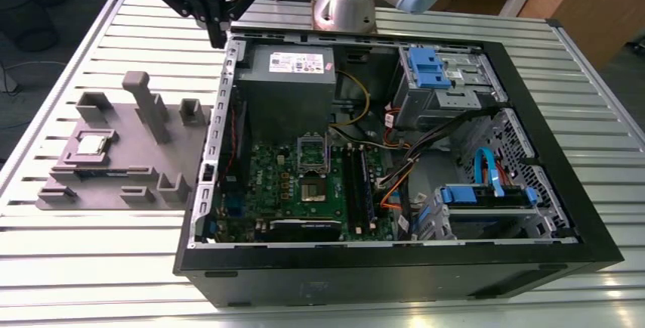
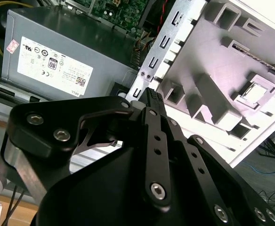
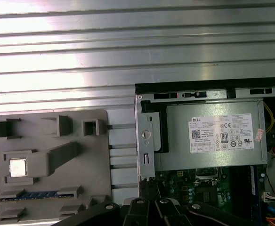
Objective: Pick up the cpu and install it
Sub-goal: 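Reach for the cpu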
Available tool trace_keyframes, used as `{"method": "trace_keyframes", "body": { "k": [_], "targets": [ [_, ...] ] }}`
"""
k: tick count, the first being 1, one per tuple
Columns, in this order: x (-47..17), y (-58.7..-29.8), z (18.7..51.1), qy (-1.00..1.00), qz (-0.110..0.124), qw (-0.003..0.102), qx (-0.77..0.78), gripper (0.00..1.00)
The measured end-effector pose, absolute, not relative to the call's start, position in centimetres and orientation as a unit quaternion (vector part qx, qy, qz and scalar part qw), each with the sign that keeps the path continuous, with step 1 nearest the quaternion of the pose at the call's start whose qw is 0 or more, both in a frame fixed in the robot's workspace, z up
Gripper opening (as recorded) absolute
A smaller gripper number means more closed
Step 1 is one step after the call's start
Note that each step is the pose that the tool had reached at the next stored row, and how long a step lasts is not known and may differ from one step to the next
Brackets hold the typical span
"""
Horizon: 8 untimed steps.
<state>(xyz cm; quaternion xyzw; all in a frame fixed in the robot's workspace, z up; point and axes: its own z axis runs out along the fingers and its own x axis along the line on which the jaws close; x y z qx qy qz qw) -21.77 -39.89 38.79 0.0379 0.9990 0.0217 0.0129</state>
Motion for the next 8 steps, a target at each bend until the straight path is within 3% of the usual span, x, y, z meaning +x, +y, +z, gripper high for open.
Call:
{"method": "trace_keyframes", "body": {
  "k": [8],
  "targets": [
    [-22.00, -39.89, 38.79, 0.999, 0.022, 0.013, 0.038, 0.10]
  ]
}}
